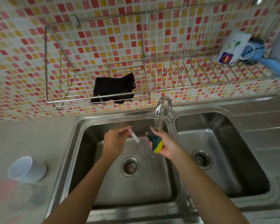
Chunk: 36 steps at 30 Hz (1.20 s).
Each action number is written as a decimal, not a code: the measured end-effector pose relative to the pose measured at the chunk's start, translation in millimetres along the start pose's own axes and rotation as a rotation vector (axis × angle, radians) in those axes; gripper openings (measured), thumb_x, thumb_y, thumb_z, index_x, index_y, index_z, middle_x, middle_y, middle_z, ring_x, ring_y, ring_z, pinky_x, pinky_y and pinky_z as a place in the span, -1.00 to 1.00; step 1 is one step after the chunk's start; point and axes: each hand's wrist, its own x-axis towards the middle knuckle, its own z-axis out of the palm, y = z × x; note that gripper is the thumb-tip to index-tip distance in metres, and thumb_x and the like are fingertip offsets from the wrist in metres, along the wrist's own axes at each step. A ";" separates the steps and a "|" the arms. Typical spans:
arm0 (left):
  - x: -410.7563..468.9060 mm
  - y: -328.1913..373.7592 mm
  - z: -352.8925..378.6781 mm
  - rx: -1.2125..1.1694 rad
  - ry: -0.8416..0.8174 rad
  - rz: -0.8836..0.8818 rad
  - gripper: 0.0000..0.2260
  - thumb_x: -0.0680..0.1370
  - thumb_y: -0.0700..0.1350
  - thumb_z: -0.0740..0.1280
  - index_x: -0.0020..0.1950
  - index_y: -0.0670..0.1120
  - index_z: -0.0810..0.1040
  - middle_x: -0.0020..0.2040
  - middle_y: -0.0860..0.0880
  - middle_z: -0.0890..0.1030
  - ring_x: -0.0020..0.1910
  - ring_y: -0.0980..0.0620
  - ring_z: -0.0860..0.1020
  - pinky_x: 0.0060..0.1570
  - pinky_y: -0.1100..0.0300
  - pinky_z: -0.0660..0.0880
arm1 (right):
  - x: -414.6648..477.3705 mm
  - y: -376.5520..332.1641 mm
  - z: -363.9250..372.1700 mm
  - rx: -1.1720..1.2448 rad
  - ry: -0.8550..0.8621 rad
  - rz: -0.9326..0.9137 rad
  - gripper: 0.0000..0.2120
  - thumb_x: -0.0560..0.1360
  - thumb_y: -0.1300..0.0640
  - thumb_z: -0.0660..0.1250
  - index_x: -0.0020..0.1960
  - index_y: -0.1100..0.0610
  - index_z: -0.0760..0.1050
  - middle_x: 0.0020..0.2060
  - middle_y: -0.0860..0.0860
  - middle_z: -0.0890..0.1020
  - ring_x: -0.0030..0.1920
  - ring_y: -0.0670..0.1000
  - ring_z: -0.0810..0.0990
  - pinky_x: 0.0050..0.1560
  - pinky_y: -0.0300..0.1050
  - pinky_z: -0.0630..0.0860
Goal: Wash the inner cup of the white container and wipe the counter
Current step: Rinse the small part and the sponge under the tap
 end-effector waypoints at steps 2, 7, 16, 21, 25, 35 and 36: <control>-7.8 -15.6 -12.1 0.020 0.014 -0.019 -0.82 0.49 -0.14 0.44 0.08 -0.09 0.68 0.00 -0.05 0.70 -0.09 0.10 0.62 -0.04 0.42 0.43 | 4.8 6.9 2.4 -0.074 0.037 -0.011 -0.96 0.58 0.18 0.26 0.03 0.12 0.44 -0.23 0.12 0.59 -0.47 -0.04 0.48 -0.59 -0.29 0.32; -19.8 -37.9 -29.4 0.057 0.052 -0.050 -0.82 0.48 -0.13 0.45 0.08 -0.08 0.69 -0.02 -0.06 0.70 -0.16 0.10 0.60 -0.16 0.59 0.37 | 9.7 16.5 4.1 -0.200 0.118 -0.060 -0.80 0.64 0.09 0.13 -0.12 0.10 0.41 -0.53 -0.05 0.35 -0.61 -0.14 0.22 -0.66 -0.32 0.08; -26.5 -41.1 -33.2 0.052 0.055 -0.054 -0.81 0.49 -0.12 0.45 0.09 -0.08 0.68 -0.01 -0.05 0.69 -0.14 0.09 0.61 -0.14 0.53 0.40 | 24.0 -5.2 -3.6 -0.371 0.263 -0.229 -0.77 0.64 0.05 0.13 -0.16 0.09 0.41 -0.50 -0.03 0.36 -0.58 -0.11 0.24 -0.60 -0.29 0.12; -29.6 -44.9 -34.6 0.046 0.043 -0.064 -0.79 0.49 -0.14 0.44 0.11 -0.10 0.67 0.00 -0.08 0.69 -0.11 0.05 0.62 -0.03 0.29 0.52 | 39.5 -39.9 -4.1 -0.451 0.309 -0.298 -0.87 0.63 0.10 0.17 0.06 0.09 0.48 -0.27 0.04 0.59 -0.53 -0.06 0.38 -0.60 -0.27 0.21; -30.1 -43.6 -27.6 0.057 0.027 -0.073 -0.81 0.49 -0.12 0.45 0.09 -0.07 0.68 -0.03 -0.02 0.69 -0.13 0.10 0.61 -0.12 0.50 0.42 | 42.0 -47.7 -1.9 -0.477 0.300 -0.276 -0.77 0.62 0.14 0.20 0.27 0.08 0.41 -0.06 0.10 0.53 -0.49 -0.07 0.56 -0.62 -0.28 0.29; -36.6 -46.3 -31.5 0.279 0.138 0.166 -0.85 0.51 -0.03 0.42 0.05 -0.01 0.64 -0.08 0.10 0.67 -0.08 0.12 0.57 0.21 0.12 0.34 | 32.3 -36.2 -16.2 -0.507 0.527 -0.637 -0.85 0.60 0.02 0.16 -0.08 -0.04 0.49 -0.14 0.06 0.58 -0.35 0.00 0.57 -0.32 -0.10 0.51; -39.6 -51.9 -29.9 0.356 0.086 0.157 -0.86 0.52 -0.01 0.40 0.05 0.01 0.64 -0.05 0.10 0.66 -0.02 0.09 0.56 0.27 0.09 0.24 | 30.9 -20.5 -23.3 -0.649 0.579 -0.701 -0.81 0.60 0.01 0.14 -0.11 -0.02 0.48 -0.18 0.06 0.57 -0.31 0.05 0.57 -0.21 -0.01 0.51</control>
